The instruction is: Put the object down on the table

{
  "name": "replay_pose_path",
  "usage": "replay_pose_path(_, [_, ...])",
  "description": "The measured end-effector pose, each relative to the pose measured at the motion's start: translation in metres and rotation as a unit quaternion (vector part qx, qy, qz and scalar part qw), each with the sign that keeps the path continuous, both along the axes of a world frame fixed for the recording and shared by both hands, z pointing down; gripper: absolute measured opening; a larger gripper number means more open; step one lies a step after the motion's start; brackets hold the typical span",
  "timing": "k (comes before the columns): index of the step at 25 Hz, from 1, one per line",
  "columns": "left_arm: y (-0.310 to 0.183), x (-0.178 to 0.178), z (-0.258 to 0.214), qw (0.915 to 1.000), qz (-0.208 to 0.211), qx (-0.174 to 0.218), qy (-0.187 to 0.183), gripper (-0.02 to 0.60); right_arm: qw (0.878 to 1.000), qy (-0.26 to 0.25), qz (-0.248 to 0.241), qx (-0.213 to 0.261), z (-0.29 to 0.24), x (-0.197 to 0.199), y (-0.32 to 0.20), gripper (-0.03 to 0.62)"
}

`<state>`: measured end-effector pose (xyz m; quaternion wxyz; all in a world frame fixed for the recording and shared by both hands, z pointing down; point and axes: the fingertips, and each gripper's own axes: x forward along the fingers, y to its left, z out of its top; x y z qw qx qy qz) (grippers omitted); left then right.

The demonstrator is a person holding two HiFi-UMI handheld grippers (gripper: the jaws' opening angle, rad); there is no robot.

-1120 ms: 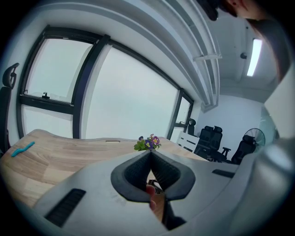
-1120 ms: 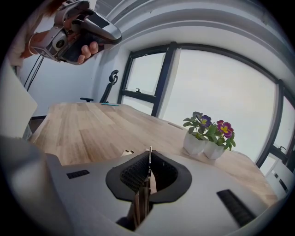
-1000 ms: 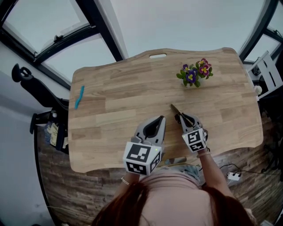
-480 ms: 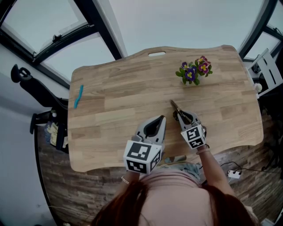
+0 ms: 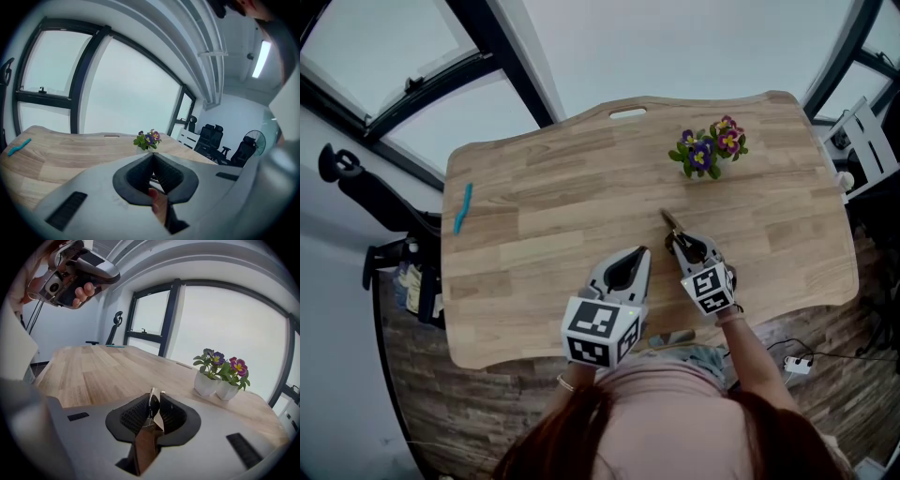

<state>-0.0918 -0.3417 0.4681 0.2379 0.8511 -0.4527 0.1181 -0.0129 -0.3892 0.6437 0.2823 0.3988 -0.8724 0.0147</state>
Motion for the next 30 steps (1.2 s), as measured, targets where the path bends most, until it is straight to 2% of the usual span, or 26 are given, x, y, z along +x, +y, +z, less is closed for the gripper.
replay_pose_path(22, [-0.001, -0.003, 0.006, 0.9999, 0.003, -0.007, 0.012, 0.002, 1.000, -0.006, 0.008, -0.021, 0.015, -0.005, 0.000, 0.080])
replay_pose_path(30, [-0.001, -0.008, 0.008, 0.9998, -0.002, -0.008, 0.016, 0.002, 0.999, -0.028, 0.021, -0.034, 0.011, -0.009, 0.000, 0.095])
